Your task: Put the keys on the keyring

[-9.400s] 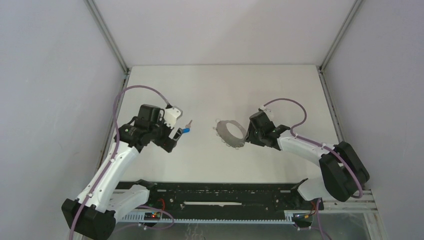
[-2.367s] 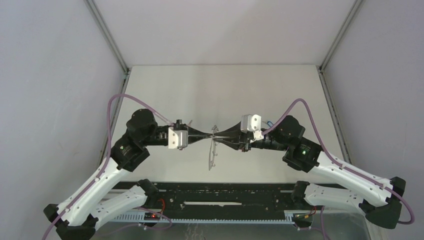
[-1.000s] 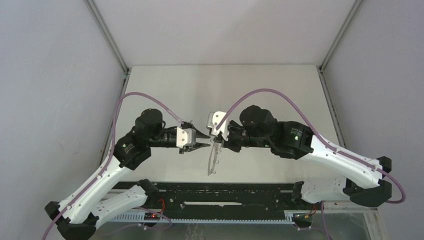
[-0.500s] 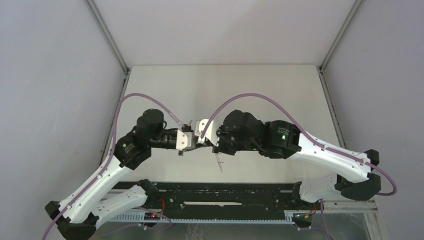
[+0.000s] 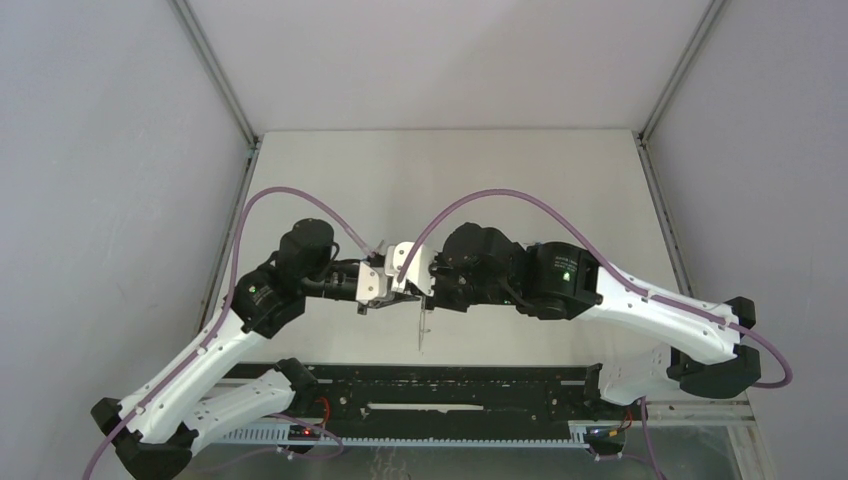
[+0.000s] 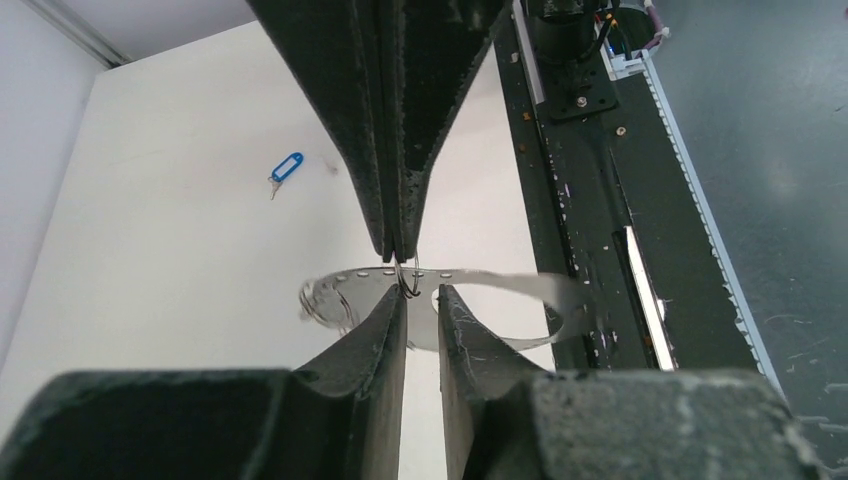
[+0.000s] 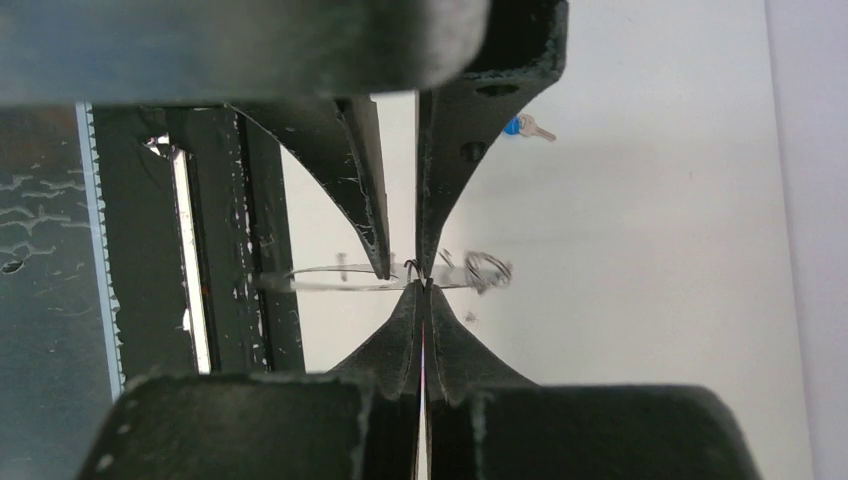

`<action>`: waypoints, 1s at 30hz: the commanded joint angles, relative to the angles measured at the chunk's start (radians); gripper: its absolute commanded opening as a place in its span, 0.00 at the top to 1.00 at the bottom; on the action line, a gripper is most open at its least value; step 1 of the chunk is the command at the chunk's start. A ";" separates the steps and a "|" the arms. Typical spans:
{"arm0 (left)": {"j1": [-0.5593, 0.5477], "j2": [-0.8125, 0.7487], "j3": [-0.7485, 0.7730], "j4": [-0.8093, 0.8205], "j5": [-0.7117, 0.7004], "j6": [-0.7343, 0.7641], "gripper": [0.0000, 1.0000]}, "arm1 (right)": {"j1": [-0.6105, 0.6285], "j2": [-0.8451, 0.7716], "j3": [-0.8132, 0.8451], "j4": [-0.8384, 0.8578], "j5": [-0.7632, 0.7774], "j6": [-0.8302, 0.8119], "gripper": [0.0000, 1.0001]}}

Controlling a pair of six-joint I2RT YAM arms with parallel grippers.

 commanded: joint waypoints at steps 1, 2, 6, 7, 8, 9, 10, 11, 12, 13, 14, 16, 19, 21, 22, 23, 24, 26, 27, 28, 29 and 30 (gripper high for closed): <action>-0.012 -0.001 0.065 0.058 -0.009 -0.052 0.77 | 0.022 0.003 0.047 0.026 0.018 -0.019 1.00; -0.013 -0.002 0.065 0.063 -0.006 -0.059 0.77 | 0.023 0.004 0.047 0.026 0.018 -0.021 1.00; -0.013 -0.002 0.066 0.067 0.000 -0.073 0.76 | 0.025 0.008 0.044 0.024 0.017 -0.021 1.00; -0.013 -0.002 0.067 0.066 0.004 -0.073 0.76 | 0.026 0.009 0.046 0.026 0.017 -0.020 1.00; -0.014 -0.002 0.066 0.066 0.009 -0.073 0.78 | 0.027 0.009 0.046 0.027 0.016 -0.021 1.00; -0.014 -0.002 0.067 0.066 0.012 -0.073 0.81 | 0.027 0.009 0.047 0.029 0.016 -0.021 1.00; -0.014 -0.002 0.065 0.064 0.014 -0.071 0.85 | 0.029 0.009 0.047 0.031 0.016 -0.021 1.00; -0.014 -0.002 0.065 0.061 0.015 -0.066 0.91 | 0.029 0.009 0.047 0.033 0.015 -0.021 1.00; -0.012 -0.002 0.063 0.056 0.016 -0.059 0.97 | 0.030 0.010 0.047 0.036 0.014 -0.021 1.00; -0.013 -0.002 0.064 0.050 0.019 -0.051 0.99 | 0.030 0.011 0.049 0.037 0.014 -0.021 1.00; -0.013 -0.002 0.064 0.042 0.024 -0.043 1.00 | 0.032 0.012 0.050 0.040 0.013 -0.021 1.00; -0.013 0.002 0.068 0.029 0.047 -0.030 1.00 | 0.033 0.013 0.054 0.051 0.011 -0.015 1.00; -0.012 0.005 0.078 0.028 0.082 -0.015 1.00 | 0.029 -0.015 0.039 0.102 0.014 0.004 0.97; -0.014 -0.002 0.069 0.070 0.092 -0.056 1.00 | 0.005 -0.097 -0.014 0.177 -0.029 0.021 0.82; -0.013 -0.009 0.059 0.110 0.092 -0.092 1.00 | -0.012 -0.130 -0.052 0.228 -0.061 0.028 0.75; -0.013 -0.021 0.046 0.152 0.091 -0.150 1.00 | -0.040 -0.209 -0.109 0.289 -0.117 0.034 0.69; -0.013 -0.031 0.033 0.202 0.090 -0.179 1.00 | -0.059 -0.272 -0.170 0.359 -0.159 0.036 0.62; -0.014 -0.052 0.005 0.308 0.098 -0.251 1.00 | -0.097 -0.405 -0.333 0.501 -0.234 0.047 0.52; -0.013 -0.060 -0.006 0.348 0.104 -0.270 1.00 | -0.118 -0.458 -0.388 0.562 -0.264 0.057 0.49; -0.014 -0.068 -0.016 0.383 0.108 -0.285 1.00 | -0.146 -0.503 -0.437 0.604 -0.305 0.066 0.49; -0.013 -0.072 -0.021 0.415 0.112 -0.299 1.00 | -0.175 -0.533 -0.472 0.636 -0.338 0.077 0.49; -0.014 -0.077 -0.024 0.441 0.115 -0.304 1.00 | -0.202 -0.556 -0.496 0.657 -0.374 0.092 0.49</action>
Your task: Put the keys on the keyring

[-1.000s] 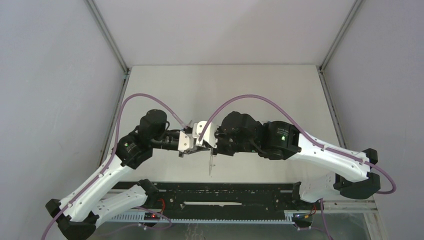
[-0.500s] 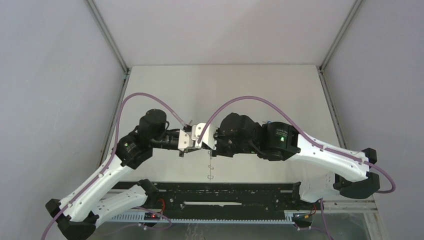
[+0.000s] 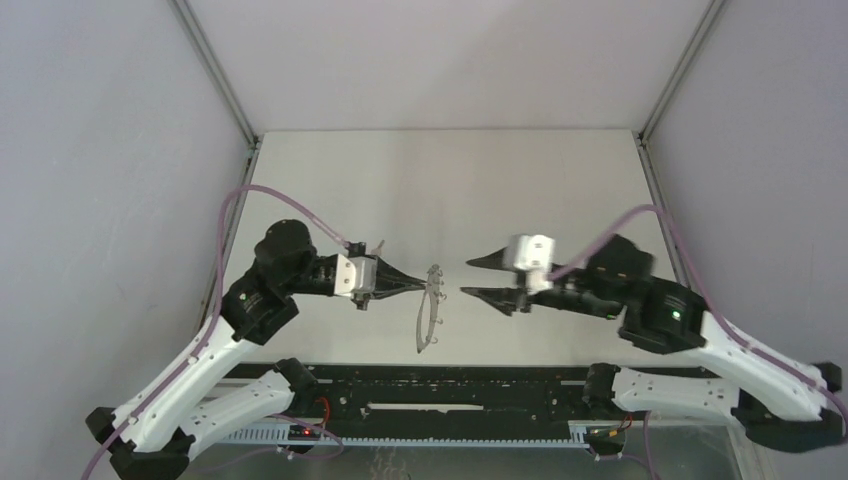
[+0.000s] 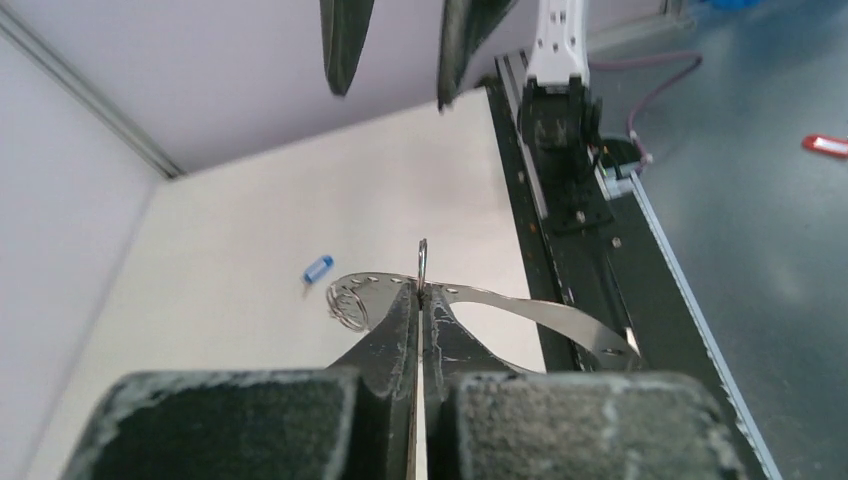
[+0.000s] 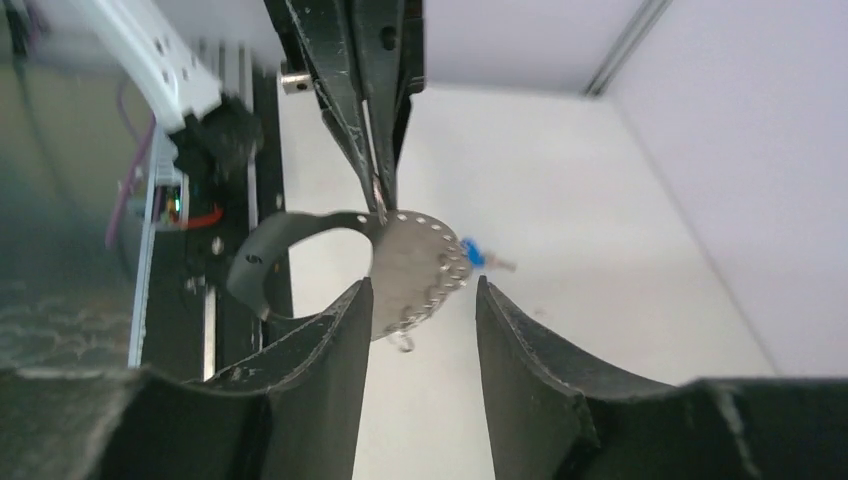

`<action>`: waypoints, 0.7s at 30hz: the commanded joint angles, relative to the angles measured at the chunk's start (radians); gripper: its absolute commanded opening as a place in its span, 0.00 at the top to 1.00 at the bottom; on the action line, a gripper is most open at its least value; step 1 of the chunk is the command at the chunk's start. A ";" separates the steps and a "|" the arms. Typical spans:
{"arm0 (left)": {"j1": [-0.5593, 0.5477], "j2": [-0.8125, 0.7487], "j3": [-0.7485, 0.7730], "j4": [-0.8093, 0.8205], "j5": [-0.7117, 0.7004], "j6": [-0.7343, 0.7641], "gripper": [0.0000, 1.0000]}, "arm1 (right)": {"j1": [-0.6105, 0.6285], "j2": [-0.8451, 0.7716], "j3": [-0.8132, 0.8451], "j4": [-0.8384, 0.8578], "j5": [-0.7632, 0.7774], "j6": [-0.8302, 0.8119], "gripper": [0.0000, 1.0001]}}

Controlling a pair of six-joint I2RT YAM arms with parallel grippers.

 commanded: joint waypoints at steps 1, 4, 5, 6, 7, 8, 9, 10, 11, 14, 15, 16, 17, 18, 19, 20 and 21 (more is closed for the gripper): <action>-0.013 -0.045 -0.025 0.247 0.058 -0.102 1.00 | -0.104 -0.127 -0.118 0.279 -0.209 0.068 0.51; -0.037 -0.056 -0.025 0.259 0.074 -0.036 1.00 | -0.148 -0.155 -0.161 0.330 -0.286 0.098 0.54; -0.049 -0.060 -0.027 0.259 0.079 -0.011 1.00 | -0.152 -0.161 -0.171 0.350 -0.312 0.103 0.55; -0.058 -0.065 -0.030 0.258 0.085 0.020 1.00 | -0.154 -0.164 -0.175 0.371 -0.336 0.107 0.58; -0.067 -0.070 -0.031 0.258 0.089 0.050 1.00 | -0.156 -0.166 -0.177 0.385 -0.364 0.111 0.60; -0.075 -0.074 -0.032 0.258 0.089 0.077 1.00 | -0.158 -0.168 -0.176 0.397 -0.406 0.115 0.61; -0.082 -0.074 -0.030 0.258 0.086 0.095 1.00 | -0.158 -0.168 -0.176 0.407 -0.435 0.121 0.62; -0.085 -0.071 -0.027 0.258 0.086 0.109 1.00 | -0.159 -0.168 -0.176 0.418 -0.461 0.127 0.63; -0.087 -0.069 -0.029 0.258 0.086 0.122 1.00 | -0.159 -0.166 -0.176 0.424 -0.483 0.133 0.64; -0.092 -0.071 -0.041 0.259 0.077 0.172 1.00 | -0.153 -0.159 -0.176 0.431 -0.517 0.137 0.65; -0.095 -0.070 -0.044 0.260 0.072 0.182 1.00 | -0.150 -0.157 -0.177 0.429 -0.519 0.134 0.65; -0.095 -0.069 -0.046 0.260 0.067 0.192 1.00 | -0.144 -0.154 -0.176 0.425 -0.516 0.127 0.65; -0.096 -0.068 -0.048 0.263 0.061 0.198 1.00 | -0.136 -0.152 -0.177 0.419 -0.509 0.116 0.66; -0.095 -0.067 -0.053 0.275 0.055 0.207 1.00 | -0.125 -0.147 -0.177 0.414 -0.493 0.101 0.66; -0.095 -0.068 -0.062 0.294 0.049 0.205 1.00 | -0.110 -0.143 -0.176 0.405 -0.474 0.083 0.65; -0.096 -0.067 -0.064 0.312 0.046 0.202 1.00 | -0.095 -0.136 -0.176 0.397 -0.450 0.061 0.65; -0.096 -0.063 -0.062 0.321 0.045 0.198 1.00 | -0.080 -0.132 -0.176 0.392 -0.424 0.042 0.64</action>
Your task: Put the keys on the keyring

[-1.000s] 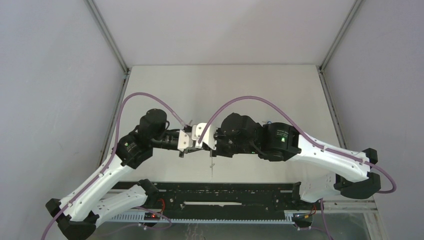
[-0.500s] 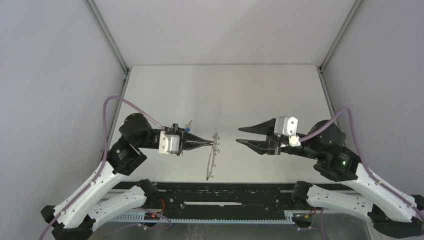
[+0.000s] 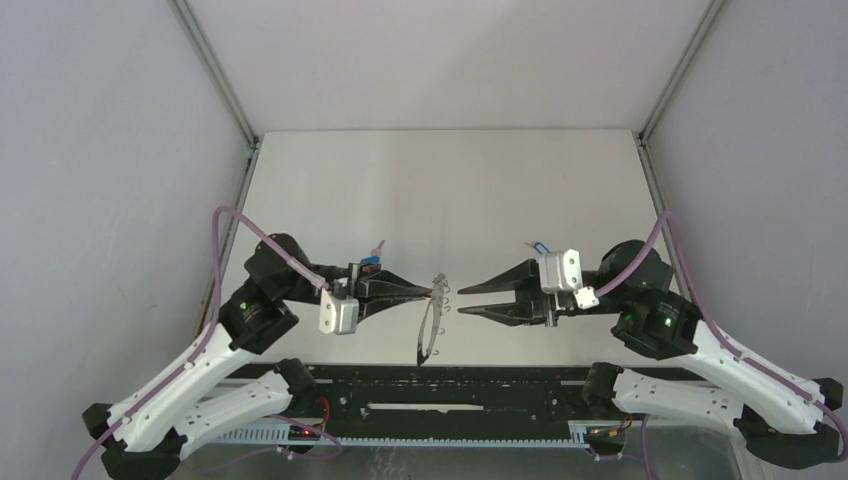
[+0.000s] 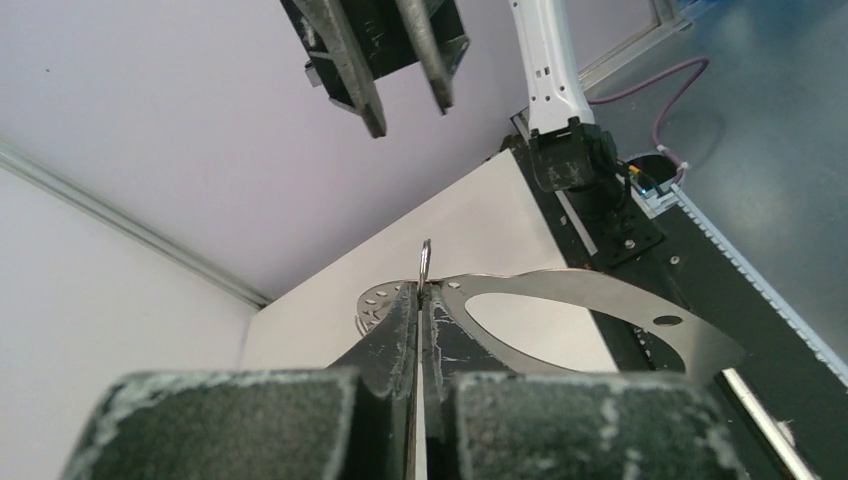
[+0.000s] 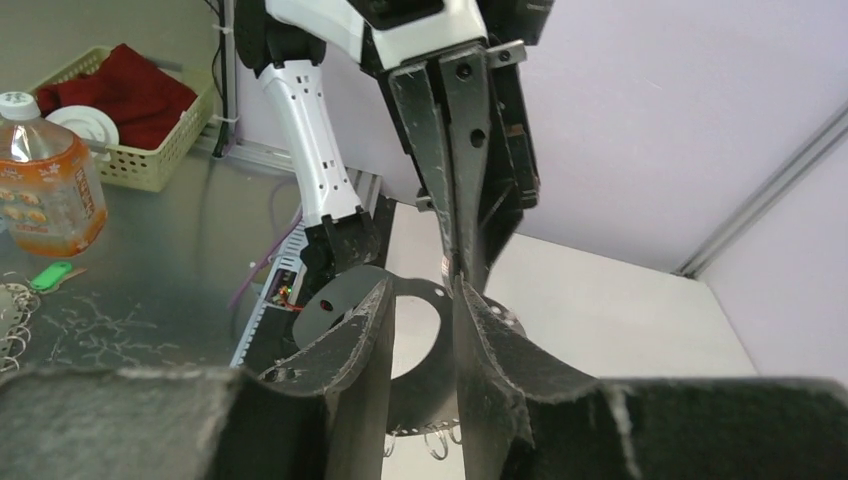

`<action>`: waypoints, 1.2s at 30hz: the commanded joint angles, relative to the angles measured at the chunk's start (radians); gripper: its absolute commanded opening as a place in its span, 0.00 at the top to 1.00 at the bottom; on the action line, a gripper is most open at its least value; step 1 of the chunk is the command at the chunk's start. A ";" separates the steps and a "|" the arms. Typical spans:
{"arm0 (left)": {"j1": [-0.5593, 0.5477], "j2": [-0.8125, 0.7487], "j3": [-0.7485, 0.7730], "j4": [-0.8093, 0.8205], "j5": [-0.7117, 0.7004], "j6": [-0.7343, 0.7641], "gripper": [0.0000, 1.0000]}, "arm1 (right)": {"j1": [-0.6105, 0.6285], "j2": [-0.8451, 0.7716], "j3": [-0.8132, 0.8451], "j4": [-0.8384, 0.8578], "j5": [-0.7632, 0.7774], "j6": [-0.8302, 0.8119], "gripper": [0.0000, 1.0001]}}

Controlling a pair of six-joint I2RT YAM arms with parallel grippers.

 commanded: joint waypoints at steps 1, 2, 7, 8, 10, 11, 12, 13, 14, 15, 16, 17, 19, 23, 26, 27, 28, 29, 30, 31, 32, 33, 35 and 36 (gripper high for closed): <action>-0.008 0.005 -0.009 0.097 -0.020 0.029 1.00 | 0.058 0.023 0.007 0.012 0.066 -0.079 0.64; -0.007 0.012 -0.005 0.098 -0.021 0.009 1.00 | 0.071 0.028 0.007 0.010 0.094 -0.093 0.63; -0.008 0.031 0.000 0.183 -0.024 -0.104 1.00 | 0.119 0.060 0.007 0.035 0.211 -0.137 0.62; -0.008 0.032 0.000 0.193 -0.023 -0.121 1.00 | 0.123 0.063 0.007 0.043 0.229 -0.141 0.62; -0.008 0.035 0.001 0.208 -0.024 -0.146 1.00 | 0.125 0.069 0.006 0.059 0.253 -0.143 0.62; -0.007 0.036 0.002 0.213 -0.023 -0.156 1.00 | 0.127 0.069 0.002 0.072 0.260 -0.145 0.62; -0.008 0.036 0.002 0.217 -0.022 -0.165 1.00 | 0.128 0.068 -0.004 0.087 0.266 -0.144 0.62; -0.009 0.036 0.002 0.221 -0.022 -0.173 1.00 | 0.128 0.068 -0.008 0.094 0.268 -0.143 0.62; -0.009 0.037 0.002 0.222 -0.023 -0.179 1.00 | 0.130 0.066 -0.010 0.095 0.269 -0.143 0.62; -0.008 0.035 0.001 0.223 -0.023 -0.182 1.00 | 0.129 0.066 -0.011 0.095 0.273 -0.141 0.62; -0.009 0.033 0.002 0.223 -0.024 -0.185 1.00 | 0.130 0.066 -0.013 0.095 0.277 -0.139 0.62; -0.008 0.033 0.002 0.223 -0.026 -0.188 1.00 | 0.130 0.064 -0.015 0.094 0.279 -0.139 0.62; -0.008 0.033 0.006 0.224 -0.025 -0.195 1.00 | 0.131 0.061 -0.021 0.090 0.283 -0.135 0.62; -0.008 0.034 0.007 0.233 -0.026 -0.213 1.00 | 0.134 0.059 -0.022 0.080 0.292 -0.134 0.66; -0.008 0.034 0.004 0.233 -0.025 -0.220 1.00 | 0.137 0.059 -0.022 0.092 0.298 -0.134 0.78; -0.009 0.034 0.003 0.233 -0.026 -0.223 1.00 | 0.140 0.060 -0.022 0.095 0.304 -0.135 0.84; -0.009 0.033 0.001 0.233 -0.028 -0.228 1.00 | 0.142 0.061 -0.023 0.095 0.313 -0.135 0.88; -0.008 0.036 0.002 0.230 -0.030 -0.232 1.00 | 0.145 0.062 -0.023 0.095 0.320 -0.136 0.95; -0.007 0.038 0.002 0.224 -0.030 -0.234 1.00 | 0.147 0.064 -0.022 0.095 0.326 -0.139 1.00; -0.009 0.039 0.002 0.212 -0.034 -0.235 1.00 | 0.150 0.064 -0.019 0.095 0.338 -0.140 1.00; -0.008 0.041 0.003 0.202 -0.043 -0.234 1.00 | 0.151 0.065 -0.012 0.081 0.349 -0.138 1.00; -0.008 0.042 0.006 0.173 -0.058 -0.228 0.97 | 0.151 0.071 0.002 0.048 0.366 -0.134 1.00; -0.009 0.046 0.014 0.099 -0.090 -0.182 0.91 | 0.151 0.091 0.046 -0.045 0.408 -0.124 1.00; -0.009 0.045 0.017 0.059 -0.110 -0.161 0.84 | 0.151 0.103 0.072 -0.093 0.430 -0.121 1.00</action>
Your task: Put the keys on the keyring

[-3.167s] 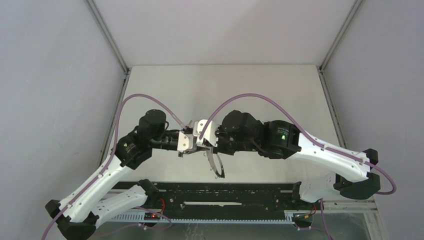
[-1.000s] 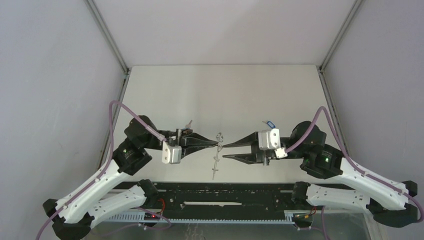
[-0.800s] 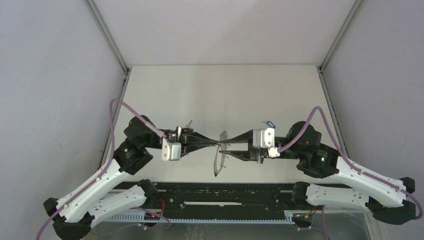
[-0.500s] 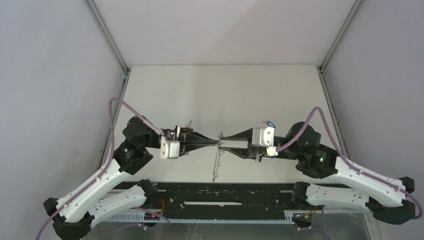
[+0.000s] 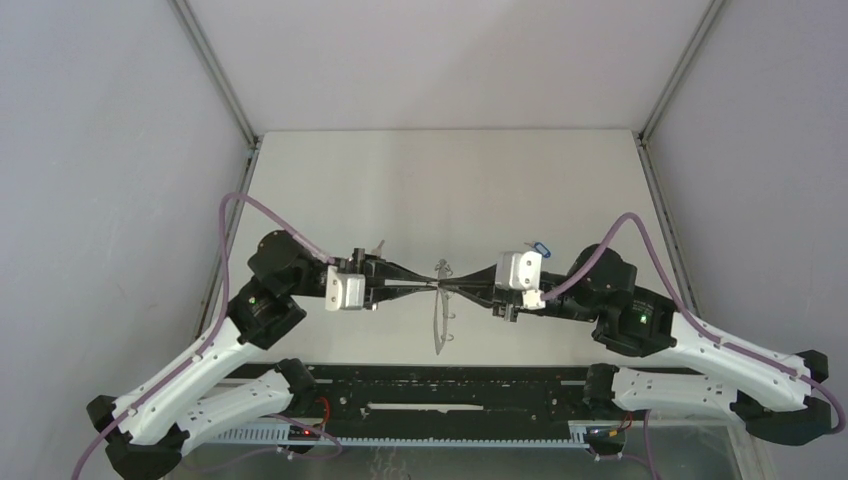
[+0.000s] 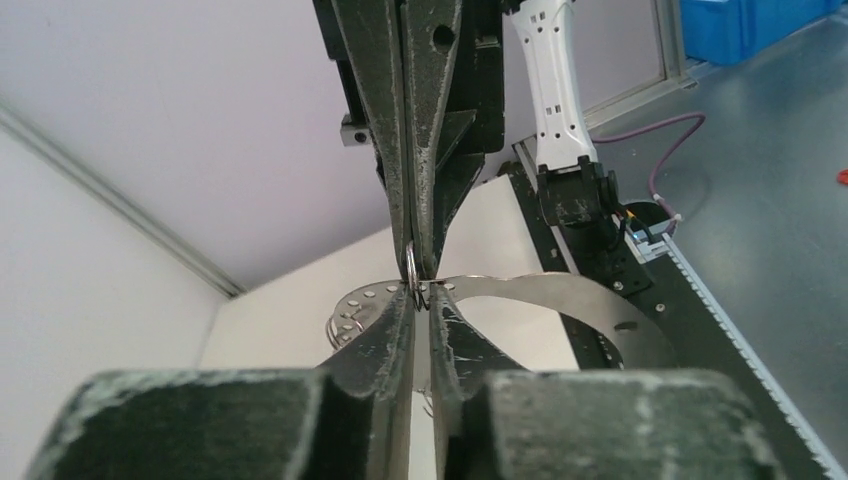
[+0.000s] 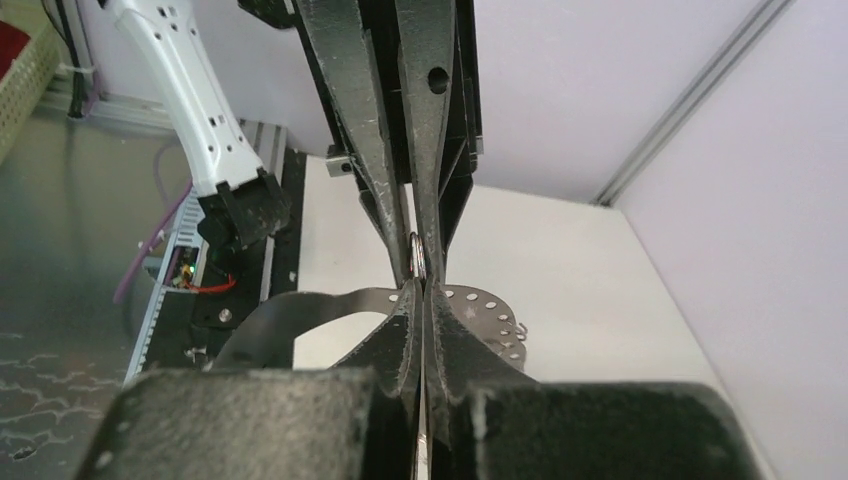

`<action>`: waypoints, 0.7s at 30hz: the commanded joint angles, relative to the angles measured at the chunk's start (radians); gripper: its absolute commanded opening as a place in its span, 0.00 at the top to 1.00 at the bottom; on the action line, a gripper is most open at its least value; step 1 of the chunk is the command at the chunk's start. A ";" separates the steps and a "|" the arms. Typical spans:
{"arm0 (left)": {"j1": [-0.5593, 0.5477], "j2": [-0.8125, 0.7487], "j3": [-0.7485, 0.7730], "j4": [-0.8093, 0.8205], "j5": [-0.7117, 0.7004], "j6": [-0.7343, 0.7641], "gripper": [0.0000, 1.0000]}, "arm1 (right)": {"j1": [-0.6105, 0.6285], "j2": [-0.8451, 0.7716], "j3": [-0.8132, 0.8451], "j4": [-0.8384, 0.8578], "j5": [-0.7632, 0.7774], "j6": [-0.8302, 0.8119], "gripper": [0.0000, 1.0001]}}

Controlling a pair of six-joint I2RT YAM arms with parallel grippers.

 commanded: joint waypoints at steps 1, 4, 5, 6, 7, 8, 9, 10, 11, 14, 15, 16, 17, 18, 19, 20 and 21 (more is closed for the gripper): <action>-0.005 0.003 0.028 -0.120 -0.084 0.060 0.79 | 0.007 0.040 0.105 -0.168 0.121 0.015 1.00; -0.003 0.007 0.048 -0.214 -0.099 0.106 0.72 | 0.007 0.082 0.166 -0.321 0.173 0.039 1.00; -0.004 0.008 0.055 -0.243 -0.099 0.119 0.71 | 0.008 0.096 0.189 -0.365 0.181 0.039 1.00; -0.004 0.012 0.060 -0.265 -0.102 0.129 0.69 | 0.008 0.111 0.210 -0.404 0.183 0.042 1.00; -0.004 0.015 0.069 -0.287 -0.105 0.137 0.68 | 0.008 0.125 0.229 -0.441 0.184 0.043 1.00; -0.004 0.017 0.073 -0.307 -0.107 0.150 0.68 | 0.009 0.140 0.250 -0.470 0.185 0.045 1.00; -0.004 0.021 0.078 -0.328 -0.108 0.162 0.68 | 0.010 0.153 0.268 -0.499 0.185 0.045 1.00; -0.003 0.025 0.083 -0.343 -0.109 0.171 0.68 | 0.011 0.170 0.289 -0.527 0.186 0.044 1.00; -0.003 0.030 0.090 -0.357 -0.110 0.176 0.68 | 0.014 0.185 0.308 -0.550 0.189 0.043 1.00; -0.004 0.041 0.102 -0.391 -0.104 0.190 0.69 | 0.025 0.227 0.363 -0.607 0.205 0.039 1.00; -0.004 0.042 0.102 -0.396 -0.101 0.194 0.70 | 0.030 0.241 0.377 -0.620 0.212 0.036 1.00; -0.005 0.043 0.103 -0.399 -0.097 0.198 0.71 | 0.035 0.252 0.388 -0.631 0.218 0.034 1.00; -0.004 0.044 0.101 -0.402 -0.092 0.202 0.72 | 0.038 0.261 0.398 -0.641 0.222 0.032 1.00; -0.004 0.046 0.100 -0.406 -0.090 0.205 0.74 | 0.042 0.269 0.408 -0.648 0.226 0.029 1.00; -0.005 0.048 0.099 -0.409 -0.086 0.209 0.75 | 0.046 0.275 0.418 -0.653 0.228 0.029 1.00; -0.004 0.049 0.097 -0.411 -0.086 0.212 0.77 | 0.050 0.283 0.430 -0.660 0.232 0.028 1.00; -0.003 0.051 0.097 -0.413 -0.086 0.216 0.79 | 0.054 0.292 0.443 -0.672 0.235 0.027 1.00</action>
